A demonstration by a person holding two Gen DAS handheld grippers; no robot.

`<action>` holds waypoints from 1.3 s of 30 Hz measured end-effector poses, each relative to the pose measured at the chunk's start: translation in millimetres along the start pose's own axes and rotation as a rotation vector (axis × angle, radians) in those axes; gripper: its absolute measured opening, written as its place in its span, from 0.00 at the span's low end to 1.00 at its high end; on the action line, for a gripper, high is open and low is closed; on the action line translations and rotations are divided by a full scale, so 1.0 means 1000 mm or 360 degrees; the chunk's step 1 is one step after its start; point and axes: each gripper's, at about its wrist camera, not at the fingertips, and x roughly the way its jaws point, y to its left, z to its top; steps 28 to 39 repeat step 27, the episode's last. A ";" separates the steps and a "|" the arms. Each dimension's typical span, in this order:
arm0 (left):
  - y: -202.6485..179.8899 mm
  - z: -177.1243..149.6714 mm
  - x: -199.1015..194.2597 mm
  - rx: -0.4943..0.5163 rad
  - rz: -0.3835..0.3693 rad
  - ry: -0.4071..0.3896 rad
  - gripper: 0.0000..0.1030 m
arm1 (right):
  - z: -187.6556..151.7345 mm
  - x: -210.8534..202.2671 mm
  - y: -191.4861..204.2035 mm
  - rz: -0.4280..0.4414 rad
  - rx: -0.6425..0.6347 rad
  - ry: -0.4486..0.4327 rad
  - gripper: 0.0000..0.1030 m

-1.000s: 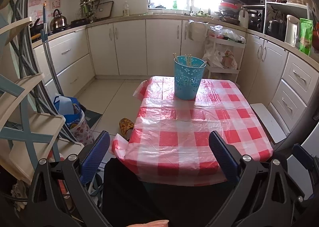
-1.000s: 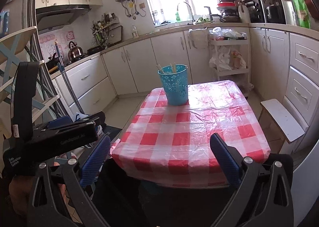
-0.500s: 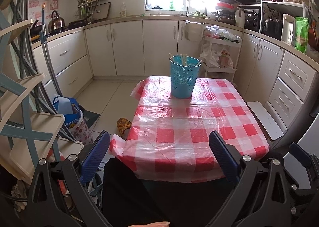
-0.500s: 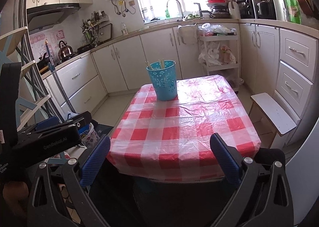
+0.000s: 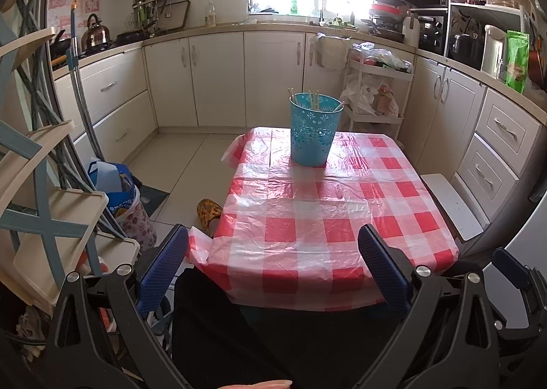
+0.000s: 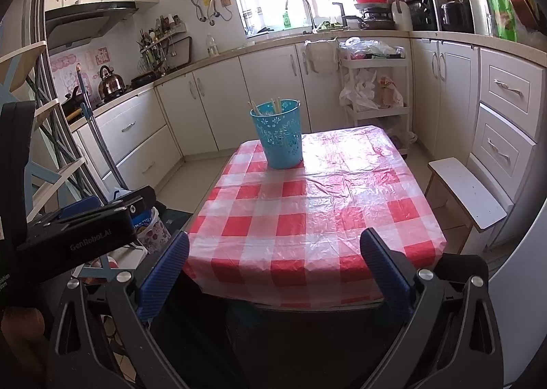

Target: Organize utensils

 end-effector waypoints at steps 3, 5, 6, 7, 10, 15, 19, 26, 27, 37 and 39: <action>0.005 -0.001 0.006 -0.0046 -0.0051 0.0033 0.93 | -0.001 0.003 -0.001 -0.0002 -0.0003 0.0013 0.93; 0.007 -0.002 0.009 -0.0068 -0.0074 0.0037 0.93 | 0.000 0.006 -0.001 -0.0005 -0.0004 0.0019 0.93; 0.009 -0.002 0.010 -0.0085 -0.0091 0.0033 0.93 | -0.001 0.007 -0.001 -0.0005 -0.0004 0.0022 0.93; 0.011 -0.002 0.010 -0.0106 -0.0110 0.0023 0.93 | -0.001 0.008 -0.001 -0.0004 -0.0006 0.0026 0.93; 0.017 -0.003 0.014 -0.0165 -0.0143 0.0038 0.93 | -0.001 0.011 0.000 -0.0001 -0.0015 0.0039 0.93; 0.009 -0.003 0.010 -0.0062 -0.0072 0.0005 0.93 | -0.001 0.012 0.001 0.0000 -0.0018 0.0042 0.93; 0.006 -0.004 0.015 -0.0048 -0.0076 0.0058 0.93 | -0.001 0.013 0.001 -0.0003 -0.0018 0.0036 0.93; 0.010 -0.007 0.019 -0.0075 -0.0016 0.0093 0.93 | -0.002 0.015 0.001 -0.0020 -0.0018 0.0049 0.93; 0.009 -0.007 0.018 -0.0067 -0.0002 0.0087 0.93 | -0.002 0.016 0.001 -0.0021 -0.0017 0.0051 0.93; 0.009 -0.007 0.018 -0.0067 -0.0002 0.0087 0.93 | -0.002 0.016 0.001 -0.0021 -0.0017 0.0051 0.93; 0.009 -0.007 0.018 -0.0067 -0.0002 0.0087 0.93 | -0.002 0.016 0.001 -0.0021 -0.0017 0.0051 0.93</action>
